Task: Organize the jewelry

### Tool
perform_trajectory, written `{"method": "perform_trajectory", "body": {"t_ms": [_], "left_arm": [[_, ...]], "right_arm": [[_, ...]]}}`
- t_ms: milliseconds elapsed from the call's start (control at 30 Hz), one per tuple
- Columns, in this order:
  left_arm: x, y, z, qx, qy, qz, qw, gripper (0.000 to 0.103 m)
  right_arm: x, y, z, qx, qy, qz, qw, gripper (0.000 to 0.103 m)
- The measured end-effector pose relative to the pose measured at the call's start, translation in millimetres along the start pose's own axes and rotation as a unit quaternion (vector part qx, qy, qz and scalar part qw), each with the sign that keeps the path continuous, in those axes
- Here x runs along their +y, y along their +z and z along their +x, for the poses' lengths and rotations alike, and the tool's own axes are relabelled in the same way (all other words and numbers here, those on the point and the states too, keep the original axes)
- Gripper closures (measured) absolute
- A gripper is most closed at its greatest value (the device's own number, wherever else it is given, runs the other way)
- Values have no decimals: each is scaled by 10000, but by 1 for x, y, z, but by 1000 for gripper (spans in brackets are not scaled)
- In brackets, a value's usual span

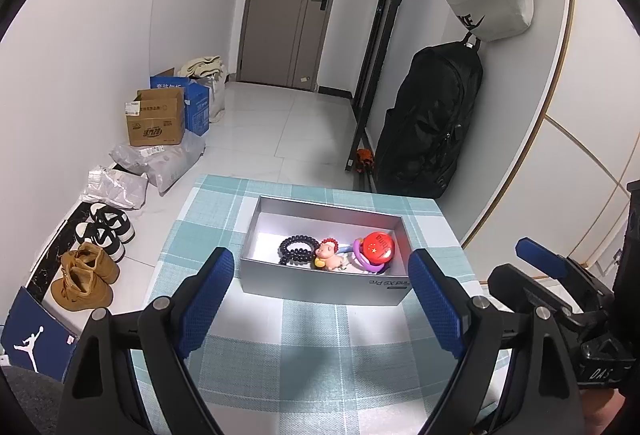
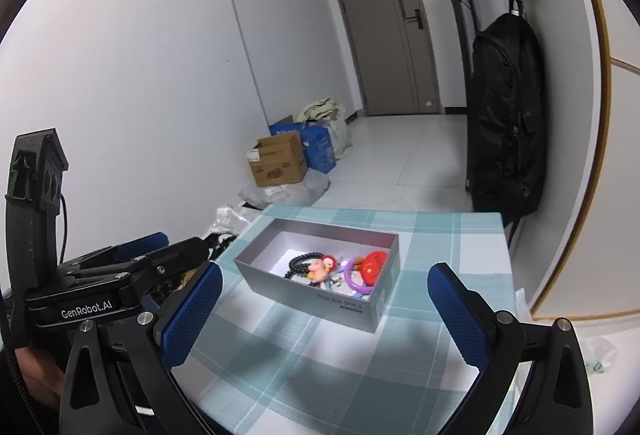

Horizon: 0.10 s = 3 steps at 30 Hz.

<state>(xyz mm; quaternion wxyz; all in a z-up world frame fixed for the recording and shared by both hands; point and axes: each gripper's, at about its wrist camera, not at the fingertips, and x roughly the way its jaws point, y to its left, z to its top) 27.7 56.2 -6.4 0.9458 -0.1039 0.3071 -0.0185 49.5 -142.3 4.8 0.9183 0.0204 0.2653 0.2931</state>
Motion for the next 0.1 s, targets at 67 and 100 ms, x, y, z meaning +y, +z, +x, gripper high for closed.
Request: {"method": "perform_trajectory", "body": {"t_ms": [67,100], "left_arm": [[0,-1,-2,-116,-55,46,9999,17],[1,-1,-2,-128,-77,56,9999,17]], "right_arm": [[0,0,0,2,-31,11,10000,0],[0,0,0,1,-36,4,10000,0]]}}
